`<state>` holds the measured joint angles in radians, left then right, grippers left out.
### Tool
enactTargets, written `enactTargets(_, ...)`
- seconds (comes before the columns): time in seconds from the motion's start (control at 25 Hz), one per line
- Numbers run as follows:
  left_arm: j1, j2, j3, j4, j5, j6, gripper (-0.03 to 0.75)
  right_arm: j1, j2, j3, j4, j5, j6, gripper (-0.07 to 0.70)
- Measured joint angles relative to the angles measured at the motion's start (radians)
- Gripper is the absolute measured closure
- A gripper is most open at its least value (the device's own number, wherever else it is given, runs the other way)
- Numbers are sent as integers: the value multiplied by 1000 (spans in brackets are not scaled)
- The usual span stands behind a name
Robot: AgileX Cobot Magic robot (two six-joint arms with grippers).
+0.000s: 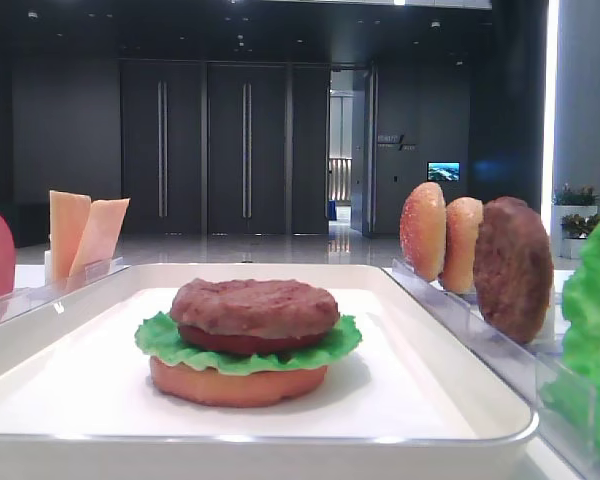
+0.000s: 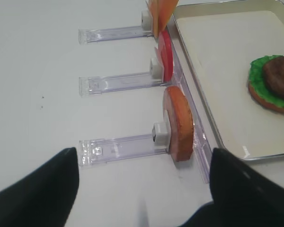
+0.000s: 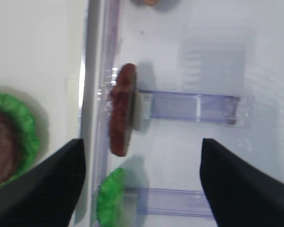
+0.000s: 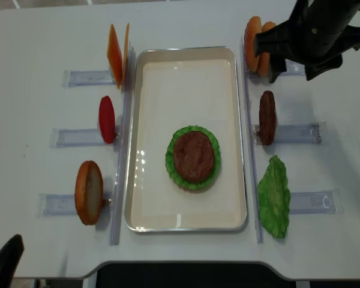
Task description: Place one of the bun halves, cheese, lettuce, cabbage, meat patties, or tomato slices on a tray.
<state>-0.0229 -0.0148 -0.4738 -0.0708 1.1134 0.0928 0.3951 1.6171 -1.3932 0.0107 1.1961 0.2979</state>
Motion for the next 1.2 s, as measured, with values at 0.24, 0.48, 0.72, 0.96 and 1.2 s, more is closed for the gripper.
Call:
enactTargets(0.24,0,0,0,0,0,0,55,-226,0,0,-1,18,-124,144)
enactTargets(0.48,0,0,0,0,0,0,55,-375,0,-1,-3,20,-212,144)
enactTargets(0.72,0,0,0,0,0,0,55,-442,-70,72,3,19,-236,144)
enactTargets(0.96,0,0,0,-1,0,0,55,-444,-280,245,10,23,-238,144)
enactTargets(1.2,0,0,0,-1,0,0,55,-444,-543,391,10,26,-245,144)
